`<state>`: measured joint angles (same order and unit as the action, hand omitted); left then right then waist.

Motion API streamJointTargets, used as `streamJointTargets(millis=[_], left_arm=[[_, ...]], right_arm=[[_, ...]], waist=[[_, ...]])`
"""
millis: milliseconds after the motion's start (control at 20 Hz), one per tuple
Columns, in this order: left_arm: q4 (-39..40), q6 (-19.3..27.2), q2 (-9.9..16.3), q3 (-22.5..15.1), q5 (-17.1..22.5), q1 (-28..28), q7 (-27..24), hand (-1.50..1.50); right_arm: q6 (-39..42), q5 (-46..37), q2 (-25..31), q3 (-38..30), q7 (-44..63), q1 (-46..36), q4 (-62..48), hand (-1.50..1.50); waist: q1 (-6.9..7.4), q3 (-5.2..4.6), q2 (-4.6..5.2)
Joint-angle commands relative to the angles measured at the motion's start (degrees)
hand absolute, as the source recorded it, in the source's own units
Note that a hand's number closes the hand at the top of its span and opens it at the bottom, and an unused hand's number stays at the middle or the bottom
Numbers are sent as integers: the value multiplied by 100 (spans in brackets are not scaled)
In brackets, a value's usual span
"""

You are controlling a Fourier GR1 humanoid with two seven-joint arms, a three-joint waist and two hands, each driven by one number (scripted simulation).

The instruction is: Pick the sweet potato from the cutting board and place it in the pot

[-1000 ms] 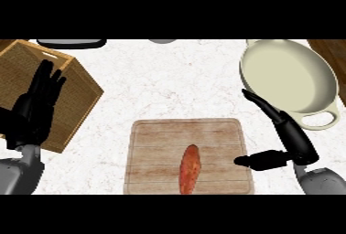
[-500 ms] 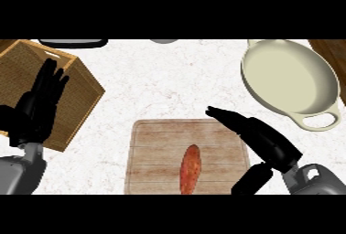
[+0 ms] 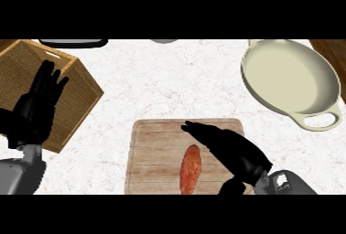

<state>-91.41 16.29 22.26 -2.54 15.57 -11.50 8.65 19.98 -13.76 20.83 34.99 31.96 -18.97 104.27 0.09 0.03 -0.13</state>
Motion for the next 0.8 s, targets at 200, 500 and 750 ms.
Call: streamJointTargets(millis=[200,500,750], left_arm=[[-304,2,-296,-48,-414,133,297,0],[-381,-267,-338,216,-507,129,386,0],[137,-440,-398,495,-402,-162,417,0]], right_arm=[[319,-748,-637,218,545,304,-67,-150],[472,-1358,-728,-64,139,405,-478,-150],[-86,-1893,-981,122,-740,682,-1193,-150]], waist=[[-3,-3,6],[-5,-3,10],[-12,-2,18]])
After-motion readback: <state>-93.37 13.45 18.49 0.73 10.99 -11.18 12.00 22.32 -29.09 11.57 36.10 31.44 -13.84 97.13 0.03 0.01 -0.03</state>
